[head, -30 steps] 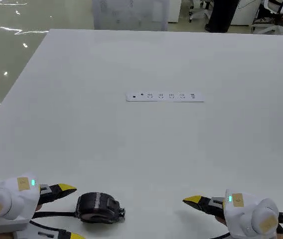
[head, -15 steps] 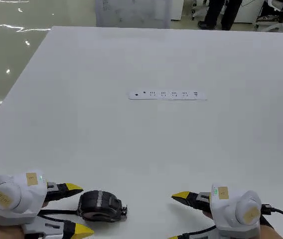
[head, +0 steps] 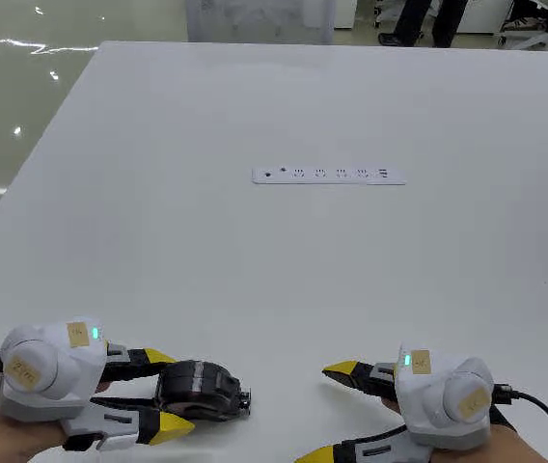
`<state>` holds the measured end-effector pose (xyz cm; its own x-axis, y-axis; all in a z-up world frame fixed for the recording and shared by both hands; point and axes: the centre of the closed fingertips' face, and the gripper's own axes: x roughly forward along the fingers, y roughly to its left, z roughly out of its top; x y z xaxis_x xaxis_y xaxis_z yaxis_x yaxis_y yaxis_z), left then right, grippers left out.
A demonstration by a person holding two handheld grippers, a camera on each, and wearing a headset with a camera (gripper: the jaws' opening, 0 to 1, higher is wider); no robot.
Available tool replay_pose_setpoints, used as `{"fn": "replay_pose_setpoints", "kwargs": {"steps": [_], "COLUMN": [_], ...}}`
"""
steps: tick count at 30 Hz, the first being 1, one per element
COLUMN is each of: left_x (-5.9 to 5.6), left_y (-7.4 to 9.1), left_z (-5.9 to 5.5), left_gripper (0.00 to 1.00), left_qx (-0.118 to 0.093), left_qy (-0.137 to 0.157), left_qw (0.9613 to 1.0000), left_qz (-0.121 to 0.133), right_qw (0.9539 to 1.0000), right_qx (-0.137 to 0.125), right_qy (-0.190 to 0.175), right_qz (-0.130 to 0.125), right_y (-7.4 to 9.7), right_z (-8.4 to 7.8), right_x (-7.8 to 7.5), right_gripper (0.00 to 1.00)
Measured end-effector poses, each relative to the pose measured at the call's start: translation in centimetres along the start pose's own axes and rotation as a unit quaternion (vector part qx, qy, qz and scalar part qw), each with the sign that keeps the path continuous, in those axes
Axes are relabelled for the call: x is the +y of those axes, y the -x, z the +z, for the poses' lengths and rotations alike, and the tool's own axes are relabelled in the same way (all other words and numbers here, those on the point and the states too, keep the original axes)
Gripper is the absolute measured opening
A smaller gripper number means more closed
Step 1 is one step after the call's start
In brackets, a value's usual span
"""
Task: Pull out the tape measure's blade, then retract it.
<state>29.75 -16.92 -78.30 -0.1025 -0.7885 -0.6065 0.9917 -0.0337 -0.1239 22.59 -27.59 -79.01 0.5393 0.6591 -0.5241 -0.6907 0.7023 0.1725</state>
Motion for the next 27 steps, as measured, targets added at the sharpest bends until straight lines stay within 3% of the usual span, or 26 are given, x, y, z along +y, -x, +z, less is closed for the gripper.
{"fn": "replay_pose_setpoints", "kwargs": {"steps": [15, 27], "left_x": [0.2, 0.3], "left_y": [-0.1, -0.1], "left_z": [0.1, 0.0], "left_gripper": [0.32, 0.32], "left_qx": [0.005, 0.02], "left_qy": [-0.016, -0.023], "left_qw": [0.9999, 0.9995], "left_qz": [-0.001, -0.004], "right_qw": [1.0, 0.9987], "right_qx": [0.0, -0.008], "right_qy": [0.003, 0.041], "right_qz": [0.005, 0.03], "right_y": [-0.4, -2.5], "right_z": [0.1, 1.4], "right_x": [0.0, 0.1], "right_gripper": [0.67, 0.46]}}
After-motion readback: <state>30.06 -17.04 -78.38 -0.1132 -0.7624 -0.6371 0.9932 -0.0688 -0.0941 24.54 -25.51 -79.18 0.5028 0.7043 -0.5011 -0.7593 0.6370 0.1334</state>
